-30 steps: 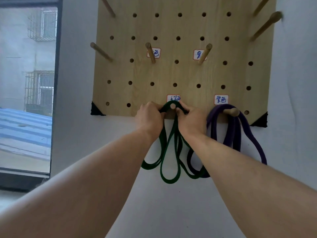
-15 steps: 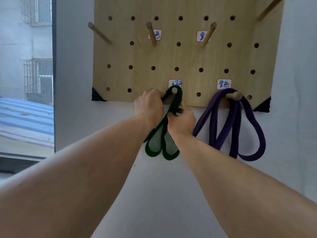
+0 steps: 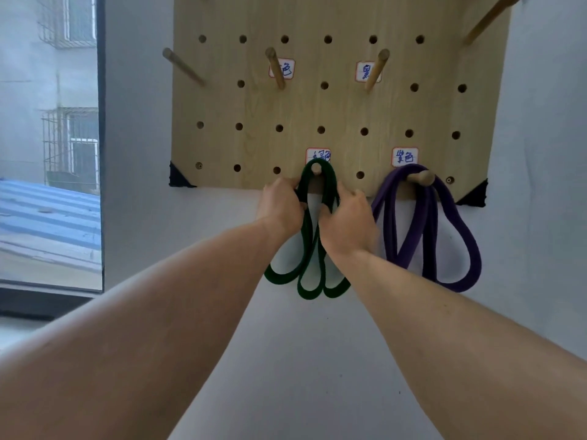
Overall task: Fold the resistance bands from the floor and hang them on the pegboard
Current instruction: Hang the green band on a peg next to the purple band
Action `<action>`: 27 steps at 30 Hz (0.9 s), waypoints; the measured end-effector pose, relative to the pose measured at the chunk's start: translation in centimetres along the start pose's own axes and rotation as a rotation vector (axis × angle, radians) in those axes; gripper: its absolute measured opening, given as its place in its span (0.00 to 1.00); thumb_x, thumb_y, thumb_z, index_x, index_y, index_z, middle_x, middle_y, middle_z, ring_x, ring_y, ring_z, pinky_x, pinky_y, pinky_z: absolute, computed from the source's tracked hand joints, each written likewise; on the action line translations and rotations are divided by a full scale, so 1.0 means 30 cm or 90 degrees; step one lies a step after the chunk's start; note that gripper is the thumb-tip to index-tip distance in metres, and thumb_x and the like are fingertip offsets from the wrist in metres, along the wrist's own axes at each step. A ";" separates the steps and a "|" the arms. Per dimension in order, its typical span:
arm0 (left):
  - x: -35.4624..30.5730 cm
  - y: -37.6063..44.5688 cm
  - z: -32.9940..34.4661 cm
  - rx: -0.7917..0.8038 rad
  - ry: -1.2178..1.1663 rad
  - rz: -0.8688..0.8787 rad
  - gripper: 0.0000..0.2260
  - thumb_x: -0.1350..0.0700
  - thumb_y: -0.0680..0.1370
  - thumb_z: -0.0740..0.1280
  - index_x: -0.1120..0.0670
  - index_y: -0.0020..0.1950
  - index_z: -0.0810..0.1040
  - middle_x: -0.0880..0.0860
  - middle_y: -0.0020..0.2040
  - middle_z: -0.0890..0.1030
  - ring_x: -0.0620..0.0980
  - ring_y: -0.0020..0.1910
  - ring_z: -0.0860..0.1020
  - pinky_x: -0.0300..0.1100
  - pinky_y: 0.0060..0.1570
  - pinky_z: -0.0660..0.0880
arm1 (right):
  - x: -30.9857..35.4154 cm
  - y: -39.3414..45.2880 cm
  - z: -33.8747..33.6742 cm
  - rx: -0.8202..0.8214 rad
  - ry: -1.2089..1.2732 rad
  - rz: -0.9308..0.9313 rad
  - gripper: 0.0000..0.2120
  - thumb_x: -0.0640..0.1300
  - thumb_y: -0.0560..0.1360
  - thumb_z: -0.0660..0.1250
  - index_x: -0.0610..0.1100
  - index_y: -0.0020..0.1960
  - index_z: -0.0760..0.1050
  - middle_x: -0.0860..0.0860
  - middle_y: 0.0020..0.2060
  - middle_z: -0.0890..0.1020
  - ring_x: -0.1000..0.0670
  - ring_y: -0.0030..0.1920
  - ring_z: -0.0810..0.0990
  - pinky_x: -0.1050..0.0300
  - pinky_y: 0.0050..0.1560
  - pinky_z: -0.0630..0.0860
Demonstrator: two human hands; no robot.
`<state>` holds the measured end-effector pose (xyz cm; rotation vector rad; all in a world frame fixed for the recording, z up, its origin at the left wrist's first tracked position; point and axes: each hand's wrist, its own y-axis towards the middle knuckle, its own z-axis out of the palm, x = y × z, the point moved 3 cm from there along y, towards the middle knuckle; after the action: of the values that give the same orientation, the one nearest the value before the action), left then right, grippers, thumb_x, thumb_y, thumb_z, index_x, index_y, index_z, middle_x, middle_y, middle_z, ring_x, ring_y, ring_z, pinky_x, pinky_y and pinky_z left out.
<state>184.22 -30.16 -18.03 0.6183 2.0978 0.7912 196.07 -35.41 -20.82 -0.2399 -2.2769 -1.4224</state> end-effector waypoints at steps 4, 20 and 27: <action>-0.007 0.004 -0.007 0.026 0.030 -0.020 0.18 0.63 0.78 0.68 0.49 0.66 0.79 0.54 0.52 0.83 0.56 0.49 0.81 0.45 0.46 0.77 | 0.039 0.052 -0.046 -0.039 0.011 -0.067 0.26 0.42 0.81 0.67 0.52 0.78 0.68 0.50 0.70 0.75 0.46 0.71 0.72 0.43 0.62 0.78; -0.033 -0.030 0.038 0.200 0.210 0.039 0.53 0.54 0.74 0.74 0.54 0.82 0.33 0.54 0.84 0.51 0.57 0.81 0.57 0.56 0.78 0.59 | 0.093 0.199 -0.057 0.107 -0.086 -0.153 0.30 0.33 0.77 0.67 0.49 0.77 0.69 0.47 0.72 0.74 0.43 0.72 0.71 0.47 0.71 0.71; -0.030 -0.037 0.021 0.193 0.193 0.053 0.52 0.52 0.74 0.73 0.52 0.83 0.36 0.53 0.82 0.56 0.57 0.77 0.65 0.52 0.73 0.66 | 0.082 0.201 -0.074 0.192 -0.128 -0.199 0.33 0.33 0.79 0.64 0.48 0.81 0.62 0.49 0.78 0.69 0.43 0.76 0.67 0.47 0.74 0.68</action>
<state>185.07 -31.31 -18.66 0.7912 2.5115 0.6486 196.74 -34.83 -13.99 0.0749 -2.7527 -1.2136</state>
